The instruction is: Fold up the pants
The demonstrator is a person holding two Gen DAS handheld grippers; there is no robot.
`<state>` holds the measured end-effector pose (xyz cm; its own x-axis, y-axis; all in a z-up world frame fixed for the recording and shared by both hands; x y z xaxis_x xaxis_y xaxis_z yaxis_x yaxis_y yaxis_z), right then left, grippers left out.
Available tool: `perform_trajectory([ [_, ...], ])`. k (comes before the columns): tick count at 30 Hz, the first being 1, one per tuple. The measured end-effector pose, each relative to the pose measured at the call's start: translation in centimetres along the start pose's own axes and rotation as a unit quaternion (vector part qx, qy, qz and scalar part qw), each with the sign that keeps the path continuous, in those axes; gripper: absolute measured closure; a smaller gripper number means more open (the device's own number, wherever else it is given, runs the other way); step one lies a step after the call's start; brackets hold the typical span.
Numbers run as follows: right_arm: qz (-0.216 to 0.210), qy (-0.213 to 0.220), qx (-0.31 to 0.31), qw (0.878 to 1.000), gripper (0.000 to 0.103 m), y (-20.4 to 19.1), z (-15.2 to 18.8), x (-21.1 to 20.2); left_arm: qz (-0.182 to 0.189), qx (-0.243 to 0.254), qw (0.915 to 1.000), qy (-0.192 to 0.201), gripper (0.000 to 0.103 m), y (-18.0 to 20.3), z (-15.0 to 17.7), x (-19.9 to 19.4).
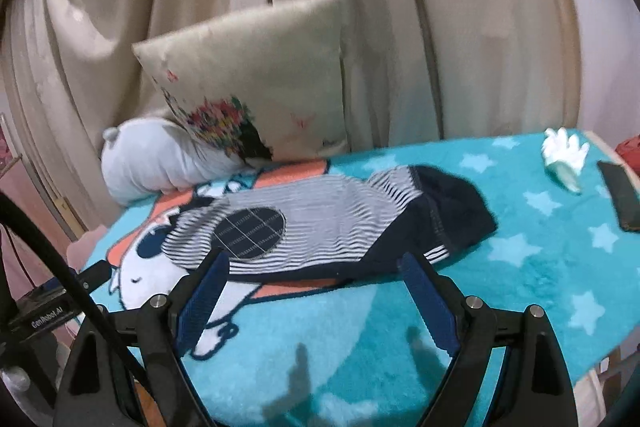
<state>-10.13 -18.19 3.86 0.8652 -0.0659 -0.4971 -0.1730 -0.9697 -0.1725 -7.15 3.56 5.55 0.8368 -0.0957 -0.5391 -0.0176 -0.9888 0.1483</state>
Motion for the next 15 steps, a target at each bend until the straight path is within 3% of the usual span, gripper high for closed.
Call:
perform_trajectory([
  [10,0.04,0.142,0.008,0.989,0.011,2.3,-3.7,-10.4,-0.009,0.005,0.9963,0.085,0.0,-0.4,-2.7,-6.6],
  [15,0.022,0.14,0.01,0.99,0.009,2.0,-4.0,-10.4,-0.013,0.011,0.9976,0.067,0.0,-0.2,-2.7,-5.7],
])
Point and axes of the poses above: each gripper's, at about its wrist camera, not at the fingertips, and x roughly the way its jaws point, y to its right, z to its underside, the point moved 2 cm from there along x, roughly the way its jaws point, and after that the axes turned 7 degrees about z, right-handed, at the moved point
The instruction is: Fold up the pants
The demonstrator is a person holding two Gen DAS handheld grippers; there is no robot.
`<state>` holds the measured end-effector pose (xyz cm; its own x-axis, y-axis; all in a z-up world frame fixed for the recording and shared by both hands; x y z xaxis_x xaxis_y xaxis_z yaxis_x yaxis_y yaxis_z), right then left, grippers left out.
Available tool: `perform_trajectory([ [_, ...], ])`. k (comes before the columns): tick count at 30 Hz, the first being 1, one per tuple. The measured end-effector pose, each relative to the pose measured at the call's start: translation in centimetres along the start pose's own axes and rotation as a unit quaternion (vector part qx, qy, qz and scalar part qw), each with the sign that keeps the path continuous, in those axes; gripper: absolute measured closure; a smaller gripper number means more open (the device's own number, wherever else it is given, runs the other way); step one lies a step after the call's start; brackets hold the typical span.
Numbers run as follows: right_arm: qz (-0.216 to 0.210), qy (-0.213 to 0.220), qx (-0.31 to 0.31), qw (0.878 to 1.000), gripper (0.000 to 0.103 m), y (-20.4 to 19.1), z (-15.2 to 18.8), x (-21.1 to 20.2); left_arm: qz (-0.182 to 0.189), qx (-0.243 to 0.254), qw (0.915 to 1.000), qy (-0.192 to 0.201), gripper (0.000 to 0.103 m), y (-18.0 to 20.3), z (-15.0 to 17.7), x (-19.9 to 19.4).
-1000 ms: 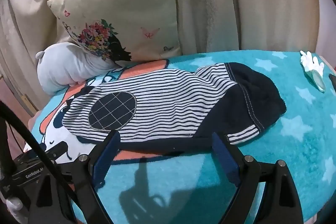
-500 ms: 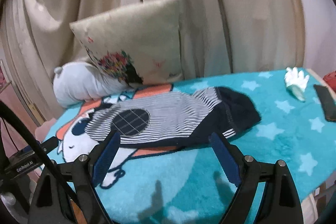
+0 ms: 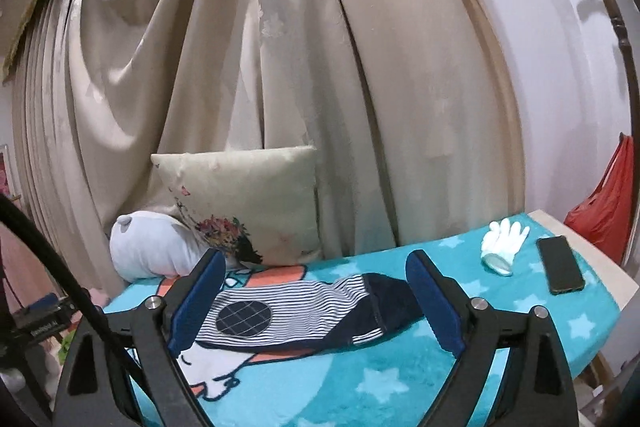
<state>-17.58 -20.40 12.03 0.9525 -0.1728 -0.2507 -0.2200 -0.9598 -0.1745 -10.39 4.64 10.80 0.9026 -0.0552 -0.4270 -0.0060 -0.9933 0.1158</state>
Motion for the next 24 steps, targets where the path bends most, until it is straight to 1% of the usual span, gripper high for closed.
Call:
perform_trajectory([
  [7,-0.03,-0.079,-0.015,0.996,0.009,-2.5,2.5,5.1,-0.012,0.006,0.999,-0.042,0.0,-0.7,1.0,2.8],
  [10,-0.029,-0.097,-0.028,0.994,0.009,-3.1,3.4,6.5,-0.018,0.0,0.998,-0.061,0.0,-1.1,1.2,4.7],
  [13,-0.023,-0.117,-0.034,0.992,0.009,-2.9,4.2,8.0,-0.017,-0.006,0.9965,-0.081,0.0,-1.3,1.5,6.7],
  [17,-0.012,-0.145,-0.032,0.989,0.009,-2.4,5.1,10.3,-0.001,-0.002,0.9943,-0.107,0.0,-0.5,1.7,9.3],
  [24,-0.012,-0.188,-0.032,0.982,0.009,-2.8,7.0,14.2,-0.007,0.01,0.9893,-0.146,0.0,0.0,2.8,13.0],
])
Point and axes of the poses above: each gripper's, at about its wrist camera, not at the fingertips, and x roughly the way its jaws point, y to its right, z to its underside, the point moved 2 cm from there along x, roughly the way its jaws point, and after that the axes turned 7 degrees about z, right-handed, at the moved point
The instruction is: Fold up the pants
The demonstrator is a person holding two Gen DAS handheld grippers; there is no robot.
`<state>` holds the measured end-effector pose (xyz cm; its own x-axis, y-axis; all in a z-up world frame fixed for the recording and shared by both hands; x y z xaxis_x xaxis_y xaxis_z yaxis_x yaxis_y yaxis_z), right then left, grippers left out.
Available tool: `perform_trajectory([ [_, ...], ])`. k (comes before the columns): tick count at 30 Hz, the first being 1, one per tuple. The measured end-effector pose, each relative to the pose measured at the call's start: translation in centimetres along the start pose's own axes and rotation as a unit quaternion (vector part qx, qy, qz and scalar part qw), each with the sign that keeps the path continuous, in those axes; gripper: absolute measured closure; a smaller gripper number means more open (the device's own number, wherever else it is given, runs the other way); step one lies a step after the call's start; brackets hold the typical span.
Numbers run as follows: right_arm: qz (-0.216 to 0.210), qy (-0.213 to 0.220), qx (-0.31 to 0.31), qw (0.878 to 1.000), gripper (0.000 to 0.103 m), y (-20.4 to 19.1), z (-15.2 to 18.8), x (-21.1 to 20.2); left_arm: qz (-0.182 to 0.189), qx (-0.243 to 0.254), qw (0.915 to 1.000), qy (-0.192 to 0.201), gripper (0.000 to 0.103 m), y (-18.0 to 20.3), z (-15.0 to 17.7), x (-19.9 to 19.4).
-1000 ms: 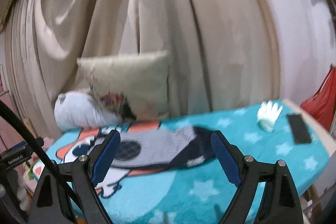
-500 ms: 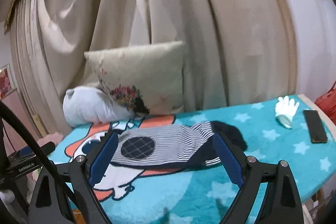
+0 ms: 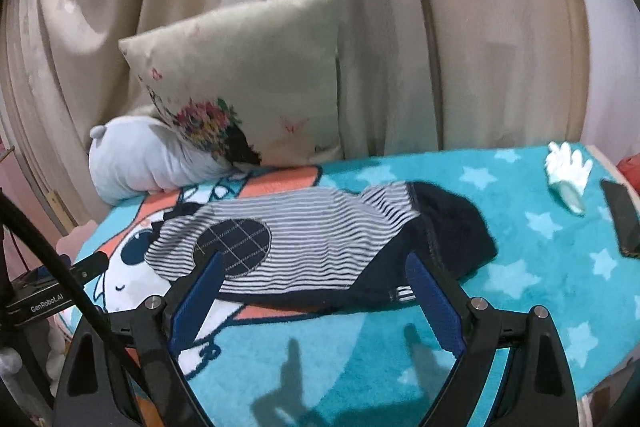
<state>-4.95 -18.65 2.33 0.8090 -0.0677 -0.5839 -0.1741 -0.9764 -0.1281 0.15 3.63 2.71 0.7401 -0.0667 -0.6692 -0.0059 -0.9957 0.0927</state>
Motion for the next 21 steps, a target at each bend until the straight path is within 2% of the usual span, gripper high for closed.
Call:
perform_trajectory([
  [7,0.001,-0.031,-0.005,0.999,0.009,0.0,0.7,2.7,-0.004,-0.003,0.9996,-0.027,0.0,0.0,0.3,2.6],
  [21,-0.006,-0.051,-0.013,0.999,0.009,-1.2,1.1,4.5,-0.012,0.006,0.9988,-0.047,0.0,0.2,0.8,4.1],
])
Point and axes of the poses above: each gripper's, at about its wrist camera, not at the fingertips, and x roughly the way its jaws point, y to its right, z to its underside, the point moved 2 cm from there along x, roughly the way its jaws point, and after that the axes turned 7 degrees about z, right-handed, at the moved point
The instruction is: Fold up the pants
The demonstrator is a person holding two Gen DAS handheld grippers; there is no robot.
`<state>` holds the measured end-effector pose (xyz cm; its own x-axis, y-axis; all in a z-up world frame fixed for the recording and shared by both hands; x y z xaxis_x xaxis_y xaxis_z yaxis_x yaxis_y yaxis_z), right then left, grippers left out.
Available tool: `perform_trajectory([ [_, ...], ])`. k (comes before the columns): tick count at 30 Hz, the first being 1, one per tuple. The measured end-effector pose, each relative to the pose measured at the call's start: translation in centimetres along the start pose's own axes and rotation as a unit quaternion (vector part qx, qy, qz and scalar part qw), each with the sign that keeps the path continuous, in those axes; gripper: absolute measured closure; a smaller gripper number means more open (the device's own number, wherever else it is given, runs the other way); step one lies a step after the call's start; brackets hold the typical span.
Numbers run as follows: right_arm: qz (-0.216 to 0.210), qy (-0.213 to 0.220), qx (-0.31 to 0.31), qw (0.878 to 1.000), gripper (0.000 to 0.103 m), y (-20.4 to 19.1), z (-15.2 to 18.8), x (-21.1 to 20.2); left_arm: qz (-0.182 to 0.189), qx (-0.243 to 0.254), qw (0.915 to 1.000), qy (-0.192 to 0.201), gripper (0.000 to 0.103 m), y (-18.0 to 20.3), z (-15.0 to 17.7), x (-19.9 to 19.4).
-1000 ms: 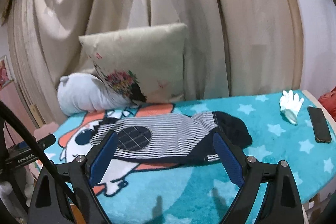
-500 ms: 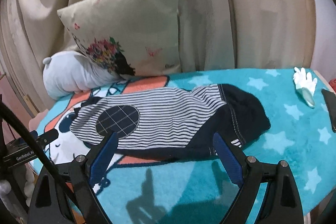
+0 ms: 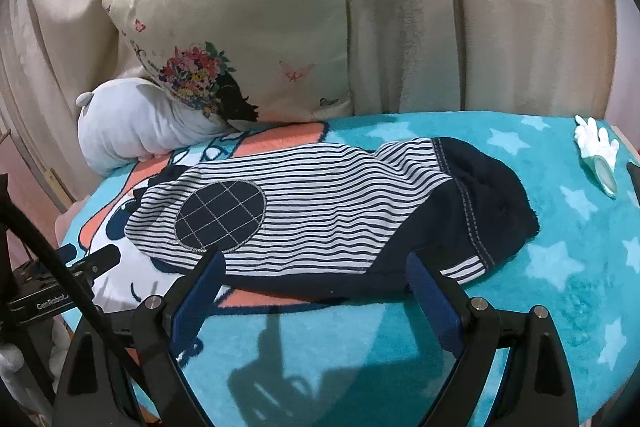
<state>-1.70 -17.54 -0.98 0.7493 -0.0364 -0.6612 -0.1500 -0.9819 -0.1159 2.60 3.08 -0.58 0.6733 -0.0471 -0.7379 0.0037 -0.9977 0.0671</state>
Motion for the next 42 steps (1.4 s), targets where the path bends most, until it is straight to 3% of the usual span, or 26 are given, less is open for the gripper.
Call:
perform_trajectory([
  [28,0.009,-0.019,0.002,1.0,0.009,-0.6,0.6,1.7,0.0,-0.009,0.9994,-0.033,0.0,-1.2,0.9,2.8],
  [42,0.01,-0.032,-0.006,0.999,0.009,-1.5,0.9,2.2,0.006,-0.022,0.9974,-0.068,0.0,-2.3,2.1,5.1],
])
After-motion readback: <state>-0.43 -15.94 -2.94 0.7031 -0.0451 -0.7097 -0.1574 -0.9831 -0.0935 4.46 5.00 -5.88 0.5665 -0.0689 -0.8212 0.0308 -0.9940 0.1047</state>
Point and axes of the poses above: each gripper's, at about its wrist camera, not at the fingertips, and x roughly the way its jaws point, y to its right, z to its underside, the point moved 2 cm from there along x, roughly the way its jaws point, and after that the axes turned 7 degrees about z, right-handed, at the moved point
